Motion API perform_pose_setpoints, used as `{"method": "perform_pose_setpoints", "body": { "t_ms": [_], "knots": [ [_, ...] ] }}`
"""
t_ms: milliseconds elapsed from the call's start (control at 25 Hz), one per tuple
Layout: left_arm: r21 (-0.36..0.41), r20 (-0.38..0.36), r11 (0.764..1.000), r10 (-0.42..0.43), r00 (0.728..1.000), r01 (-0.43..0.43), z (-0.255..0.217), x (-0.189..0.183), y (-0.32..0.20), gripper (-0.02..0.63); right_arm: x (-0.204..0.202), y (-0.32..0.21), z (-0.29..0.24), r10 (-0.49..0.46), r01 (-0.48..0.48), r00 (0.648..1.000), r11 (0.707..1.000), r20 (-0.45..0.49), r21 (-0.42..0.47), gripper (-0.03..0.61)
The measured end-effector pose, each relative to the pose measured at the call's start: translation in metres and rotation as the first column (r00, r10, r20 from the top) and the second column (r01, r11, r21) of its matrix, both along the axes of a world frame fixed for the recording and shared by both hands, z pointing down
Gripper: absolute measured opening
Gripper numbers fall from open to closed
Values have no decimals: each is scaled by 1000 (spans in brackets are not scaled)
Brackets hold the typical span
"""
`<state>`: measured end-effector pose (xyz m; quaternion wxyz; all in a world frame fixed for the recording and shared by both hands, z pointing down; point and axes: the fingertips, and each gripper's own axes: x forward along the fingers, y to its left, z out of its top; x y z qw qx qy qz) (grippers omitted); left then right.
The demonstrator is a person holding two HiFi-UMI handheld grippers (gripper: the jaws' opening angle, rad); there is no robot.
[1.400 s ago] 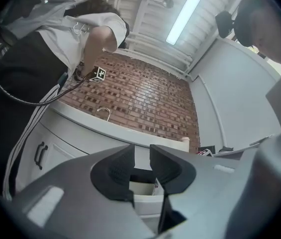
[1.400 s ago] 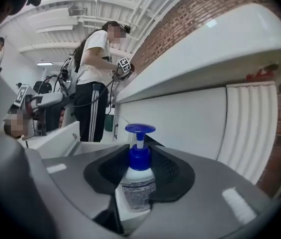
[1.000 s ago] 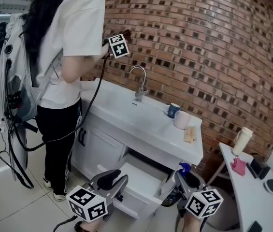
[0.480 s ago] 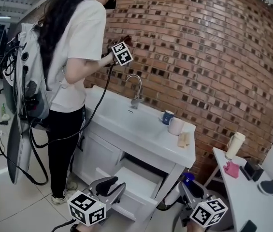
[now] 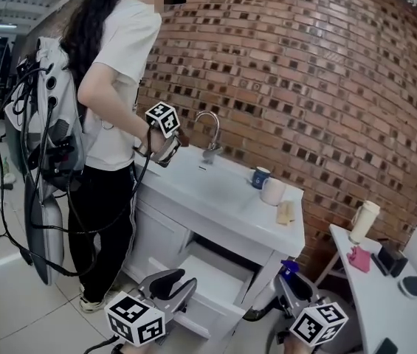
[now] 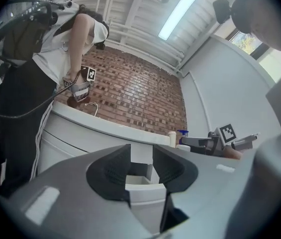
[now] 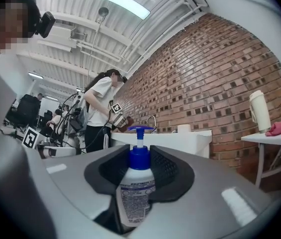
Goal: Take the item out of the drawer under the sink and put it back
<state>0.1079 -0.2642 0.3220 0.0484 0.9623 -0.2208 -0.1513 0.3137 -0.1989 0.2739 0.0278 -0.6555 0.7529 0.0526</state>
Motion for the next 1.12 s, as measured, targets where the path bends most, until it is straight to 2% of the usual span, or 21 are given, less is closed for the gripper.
{"method": "perform_pose_setpoints", "body": {
  "t_ms": [160, 360, 480, 560, 640, 680, 800, 880, 1000, 1120],
  "knots": [
    [-11, -2, 1000, 3, 1000, -3, 2, 0, -2, 149, -6, -26, 7, -46, 46, 999, 999, -3, -5, 127],
    [-28, -6, 1000, -6, 1000, 6, 3, -9, -7, 149, -24, -81, 26, -141, 138, 990, 986, -20, -98, 127],
    [-34, -9, 999, -13, 1000, 13, 5, -16, -9, 149, -32, -111, 56, -197, 185, 980, 960, -38, -212, 127],
    [-43, -3, 999, -10, 1000, 10, 8, -18, -9, 149, -32, -125, 85, -225, 206, 974, 930, -27, -303, 127],
    [-57, 0, 998, -5, 1000, 5, 12, -19, -10, 149, -30, -132, 110, -241, 230, 970, 901, 18, -367, 129],
    [-61, -1, 998, -3, 1000, 3, 13, -20, -10, 149, -30, -133, 117, -244, 247, 968, 895, 54, -372, 131],
    [-64, -7, 998, 1, 1000, -1, 11, -22, -9, 149, -27, -128, 111, -227, 257, 966, 904, 126, -343, 140],
    [-73, -13, 997, 10, 1000, -11, 8, -22, -5, 148, -23, -116, 103, -195, 224, 973, 918, 120, -328, 214],
    [-88, -22, 995, 38, 999, -40, 8, -18, 4, 147, -13, -93, 100, -121, 144, 988, 938, 93, -314, 212],
    [-95, -18, 993, 66, 998, -68, 12, -10, 9, 147, -9, -75, 105, -99, 131, 988, 947, 120, -295, 207]
  ]
}}
